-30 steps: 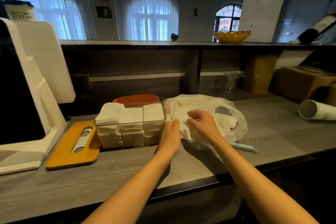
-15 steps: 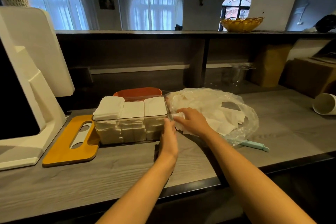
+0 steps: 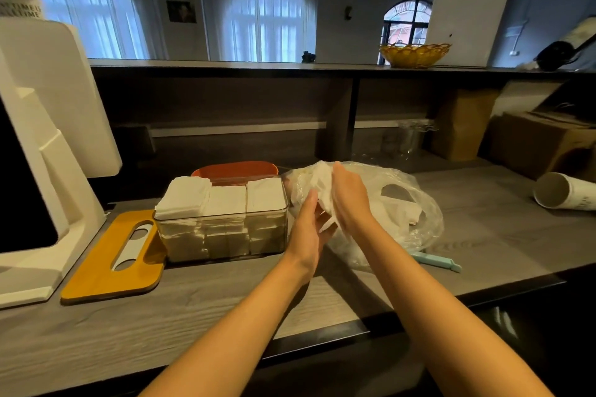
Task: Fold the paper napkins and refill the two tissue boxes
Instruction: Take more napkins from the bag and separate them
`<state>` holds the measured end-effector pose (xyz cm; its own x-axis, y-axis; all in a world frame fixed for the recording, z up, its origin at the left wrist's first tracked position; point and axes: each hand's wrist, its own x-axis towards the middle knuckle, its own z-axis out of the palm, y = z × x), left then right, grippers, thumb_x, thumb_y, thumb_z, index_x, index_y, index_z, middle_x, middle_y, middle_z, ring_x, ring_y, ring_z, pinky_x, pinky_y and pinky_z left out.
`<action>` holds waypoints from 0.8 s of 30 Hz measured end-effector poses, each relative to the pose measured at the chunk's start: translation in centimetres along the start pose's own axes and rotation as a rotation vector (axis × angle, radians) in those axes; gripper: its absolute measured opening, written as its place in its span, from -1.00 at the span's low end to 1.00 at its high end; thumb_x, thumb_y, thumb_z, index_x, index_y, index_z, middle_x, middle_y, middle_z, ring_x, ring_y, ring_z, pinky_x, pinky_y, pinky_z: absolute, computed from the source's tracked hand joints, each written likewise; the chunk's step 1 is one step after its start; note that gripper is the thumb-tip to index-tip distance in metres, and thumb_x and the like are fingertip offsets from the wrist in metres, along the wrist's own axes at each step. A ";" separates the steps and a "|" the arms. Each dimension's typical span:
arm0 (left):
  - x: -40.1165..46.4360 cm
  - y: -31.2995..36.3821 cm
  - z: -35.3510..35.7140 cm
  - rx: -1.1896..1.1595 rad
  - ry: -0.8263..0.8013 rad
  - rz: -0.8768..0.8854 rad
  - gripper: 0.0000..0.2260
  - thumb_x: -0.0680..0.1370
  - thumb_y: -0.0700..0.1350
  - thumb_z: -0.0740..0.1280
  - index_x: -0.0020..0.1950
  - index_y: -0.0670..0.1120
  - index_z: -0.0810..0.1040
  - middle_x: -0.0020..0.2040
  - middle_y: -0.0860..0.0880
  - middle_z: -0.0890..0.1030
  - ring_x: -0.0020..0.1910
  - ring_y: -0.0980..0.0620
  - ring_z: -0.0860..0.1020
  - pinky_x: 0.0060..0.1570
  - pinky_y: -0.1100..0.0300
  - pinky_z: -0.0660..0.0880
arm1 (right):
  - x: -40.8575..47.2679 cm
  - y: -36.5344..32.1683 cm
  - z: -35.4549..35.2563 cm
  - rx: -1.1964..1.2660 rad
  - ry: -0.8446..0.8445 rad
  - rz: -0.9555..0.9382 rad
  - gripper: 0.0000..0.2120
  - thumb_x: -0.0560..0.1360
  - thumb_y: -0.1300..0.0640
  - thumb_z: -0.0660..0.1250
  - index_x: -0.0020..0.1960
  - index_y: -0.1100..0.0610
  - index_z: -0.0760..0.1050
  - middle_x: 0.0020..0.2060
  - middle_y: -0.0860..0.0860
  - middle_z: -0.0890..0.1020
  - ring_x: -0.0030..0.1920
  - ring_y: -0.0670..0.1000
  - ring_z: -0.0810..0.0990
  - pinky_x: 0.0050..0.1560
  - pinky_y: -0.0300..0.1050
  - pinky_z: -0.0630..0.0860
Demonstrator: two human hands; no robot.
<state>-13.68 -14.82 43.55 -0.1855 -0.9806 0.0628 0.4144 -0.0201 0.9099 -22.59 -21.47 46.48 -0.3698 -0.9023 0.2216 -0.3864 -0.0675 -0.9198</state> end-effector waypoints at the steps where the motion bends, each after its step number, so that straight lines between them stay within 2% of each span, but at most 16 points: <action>1: 0.5 0.0 0.2 -0.024 -0.013 -0.027 -0.58 0.62 0.22 0.11 0.39 0.09 0.47 0.30 -0.03 0.62 0.30 -0.01 0.56 0.32 0.00 0.50 | 0.1 -0.1 0.3 -0.005 -0.008 0.078 -0.53 0.69 -0.15 -0.03 -0.07 0.07 0.55 -0.13 0.06 0.64 -0.12 0.01 0.62 -0.05 -0.04 0.57; 3: 1.7 -0.2 0.5 -0.060 0.015 -0.083 -0.56 0.63 0.22 0.16 0.45 0.08 0.45 0.29 -0.04 0.63 0.28 -0.05 0.59 0.31 -0.07 0.51 | 0.3 -0.3 0.9 0.139 -0.045 0.215 -0.45 0.64 -0.28 -0.09 0.07 0.04 0.55 0.01 0.07 0.64 0.02 0.06 0.61 0.20 0.04 0.54; 4: 2.2 -0.4 0.4 -0.062 0.048 -0.111 -0.56 0.62 0.20 0.22 0.46 0.07 0.45 0.27 -0.05 0.64 0.26 -0.07 0.60 0.29 -0.08 0.53 | 0.4 -0.4 0.9 0.246 -0.076 0.262 -0.45 0.64 -0.31 -0.11 0.07 0.01 0.53 0.01 0.05 0.63 0.00 0.04 0.59 0.25 0.01 0.49; 6: 3.2 -0.8 0.4 -0.037 0.128 -0.184 -0.48 0.54 0.14 0.40 0.46 0.03 0.44 0.24 -0.08 0.65 0.23 -0.12 0.61 0.26 -0.14 0.54 | 0.6 -0.5 0.5 0.407 -0.186 0.337 -0.46 0.67 -0.26 -0.15 0.15 0.00 0.51 -0.02 -0.01 0.57 -0.04 -0.01 0.54 0.21 -0.02 0.43; 7: 3.9 -1.2 0.1 -0.017 0.164 -0.222 -0.43 0.49 0.10 0.46 0.46 0.01 0.42 0.23 -0.09 0.64 0.22 -0.14 0.61 0.25 -0.17 0.54 | 0.6 -0.4 0.4 0.453 -0.234 0.355 -0.43 0.68 -0.24 -0.16 0.28 0.03 0.50 0.03 0.00 0.56 -0.02 0.00 0.53 0.21 0.00 0.44; 9: 5.1 -1.7 -0.2 0.014 0.229 -0.253 -0.47 0.52 -0.01 0.47 0.45 0.00 0.39 0.22 -0.11 0.62 0.19 -0.17 0.60 0.21 -0.21 0.55 | 0.8 0.6 0.0 0.492 -0.286 0.344 -0.41 0.68 -0.24 -0.15 0.41 0.05 0.45 0.14 0.01 0.56 0.03 0.00 0.55 0.18 0.01 0.47; 12: 6.6 -2.3 -0.7 -0.075 0.273 -0.235 -0.64 0.62 -0.14 0.36 0.41 -0.02 0.43 0.22 -0.13 0.62 0.15 -0.19 0.61 0.12 -0.18 0.59 | 1.4 2.3 -0.6 0.468 -0.279 0.231 -0.53 0.68 -0.19 -0.01 0.39 0.03 0.46 0.18 -0.05 0.54 0.10 -0.06 0.52 0.15 -0.07 0.39; 15: 6.8 -2.5 -0.9 -0.251 0.169 -0.196 -0.70 0.64 -0.17 0.31 0.37 -0.03 0.49 0.21 -0.16 0.66 0.17 -0.19 0.63 0.22 -0.20 0.55 | 2.0 2.9 -1.8 0.320 -0.172 0.074 -0.63 0.63 -0.08 0.25 0.37 0.05 0.48 0.23 -0.07 0.51 0.27 -0.01 0.46 0.04 -0.20 0.42; 17: 6.8 -2.5 -1.2 -0.299 0.091 -0.172 -0.70 0.63 -0.16 0.31 0.37 -0.03 0.50 0.21 -0.16 0.67 0.21 -0.18 0.62 0.27 -0.20 0.52 | 2.3 3.3 -2.4 0.326 -0.235 0.131 -0.53 0.57 -0.18 0.30 0.39 0.04 0.46 0.29 0.00 0.53 0.28 0.06 0.50 0.16 -0.05 0.52; 19: 6.9 -2.6 -1.6 -0.265 0.031 -0.161 -0.69 0.63 -0.16 0.31 0.38 -0.04 0.50 0.21 -0.16 0.67 0.21 -0.18 0.62 0.26 -0.17 0.53 | 2.1 3.3 -2.9 0.377 -0.356 0.247 -0.38 0.44 -0.35 0.34 0.36 0.01 0.48 0.27 0.08 0.58 0.26 0.15 0.57 0.30 0.17 0.51; 21: 6.9 -2.8 -1.7 -0.210 0.011 -0.157 -0.67 0.62 -0.21 0.32 0.38 -0.06 0.50 0.21 -0.17 0.66 0.21 -0.18 0.63 0.22 -0.14 0.56 | 2.3 3.3 -3.4 0.298 -0.435 0.214 -0.35 0.39 -0.39 0.36 0.31 0.02 0.50 0.22 0.11 0.61 0.19 0.15 0.61 0.26 0.18 0.55; 24: 6.9 -2.9 -1.7 -0.085 0.041 -0.117 -0.70 0.61 -0.25 0.33 0.33 -0.06 0.52 0.15 -0.14 0.69 0.14 -0.14 0.65 0.09 -0.06 0.60 | 2.2 3.0 -3.9 0.209 -0.431 0.138 -0.69 0.53 -0.21 0.33 0.12 -0.02 0.51 0.05 0.04 0.60 0.03 0.06 0.58 0.00 -0.06 0.57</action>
<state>-14.59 -21.83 40.65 -0.2006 -0.9778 -0.0598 0.4665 -0.1490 0.8719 -27.89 -22.04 45.44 -0.0054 -0.9998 -0.0199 -0.1649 0.0205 -0.9861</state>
